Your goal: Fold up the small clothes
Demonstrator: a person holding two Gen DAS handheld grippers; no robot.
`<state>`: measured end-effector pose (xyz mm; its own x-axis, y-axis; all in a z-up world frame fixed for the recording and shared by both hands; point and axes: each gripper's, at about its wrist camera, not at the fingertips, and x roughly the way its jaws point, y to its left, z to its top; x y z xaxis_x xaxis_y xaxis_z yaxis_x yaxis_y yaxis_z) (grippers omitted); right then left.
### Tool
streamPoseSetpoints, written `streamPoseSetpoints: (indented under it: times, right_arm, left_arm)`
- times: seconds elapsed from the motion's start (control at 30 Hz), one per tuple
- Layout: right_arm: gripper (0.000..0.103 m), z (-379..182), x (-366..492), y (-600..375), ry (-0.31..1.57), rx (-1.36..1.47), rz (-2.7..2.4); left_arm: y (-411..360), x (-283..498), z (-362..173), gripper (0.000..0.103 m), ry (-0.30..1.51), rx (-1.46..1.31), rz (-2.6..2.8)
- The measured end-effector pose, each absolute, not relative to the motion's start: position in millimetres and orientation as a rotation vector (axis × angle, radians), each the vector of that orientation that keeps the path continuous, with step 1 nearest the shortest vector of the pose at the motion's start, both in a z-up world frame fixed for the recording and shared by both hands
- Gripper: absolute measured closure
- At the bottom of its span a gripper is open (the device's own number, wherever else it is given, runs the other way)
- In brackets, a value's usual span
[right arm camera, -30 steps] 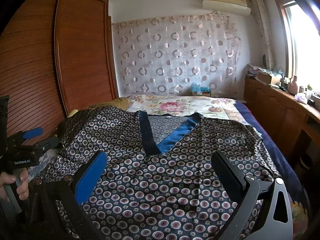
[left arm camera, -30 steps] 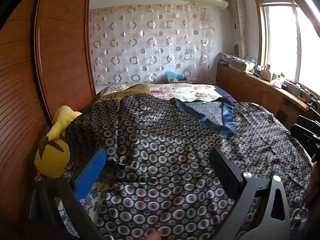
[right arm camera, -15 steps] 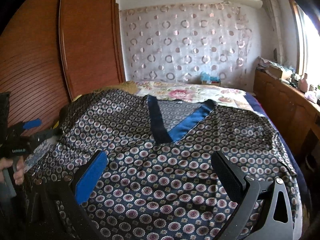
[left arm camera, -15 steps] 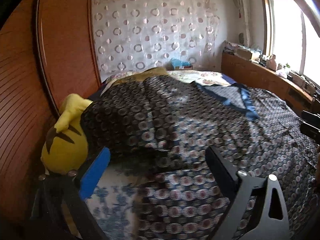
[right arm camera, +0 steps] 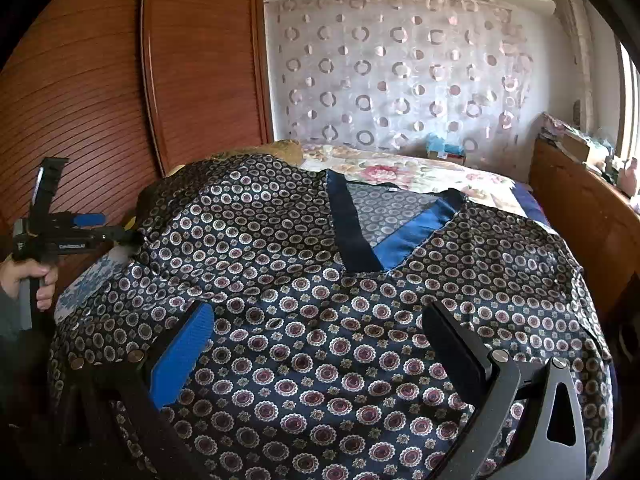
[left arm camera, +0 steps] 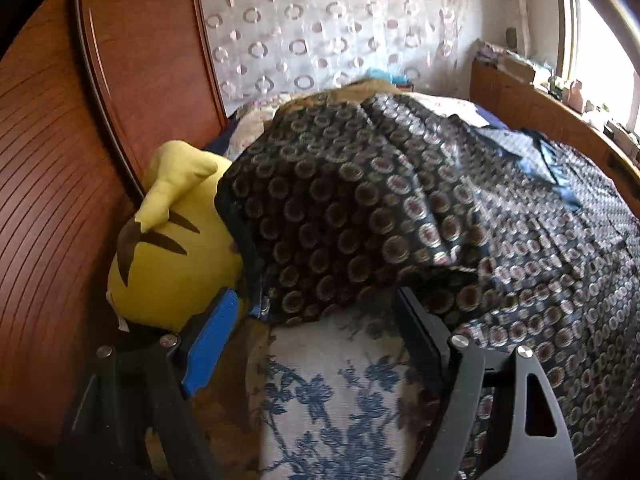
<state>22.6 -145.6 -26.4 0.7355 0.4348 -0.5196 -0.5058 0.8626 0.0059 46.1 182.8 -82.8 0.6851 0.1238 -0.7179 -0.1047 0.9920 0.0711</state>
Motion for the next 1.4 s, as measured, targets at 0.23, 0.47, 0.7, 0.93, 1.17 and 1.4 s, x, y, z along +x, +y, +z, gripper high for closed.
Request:
streamPoseSetpoints:
  times: [0.23, 0.47, 0.7, 0.93, 1.17, 1.4]
  right_arm:
    - [0.0, -27, 25, -144, 0.539, -0.152, 0.529]
    - [0.0, -31, 27, -144, 0.546, -0.151, 0.527]
    - [0.0, -34, 26, -148, 0.553, -0.152, 0.515]
    - [0.0, -32, 28, -155, 0.556, -0.149, 0.498]
    - [0.0, -26, 27, -161, 0.545, -0.147, 0.48]
    - [0.0, -25, 24, -166, 0.54, -0.142, 0.468]
  left_arm:
    - [197, 65, -96, 0.034, 0.899, 0.049, 0.123]
    - [210, 69, -102, 0.058, 0.906, -0.026, 0.1]
    - [215, 64, -79, 0.1, 0.81, -0.033, 0.137]
    - [191, 63, -23, 0.1, 0.664, 0.004, 0.099]
    - [133, 73, 4, 0.1, 0.61, 0.068, -0.035]
    - [89, 73, -13, 0.1, 0.643, 0.096, -0.127]
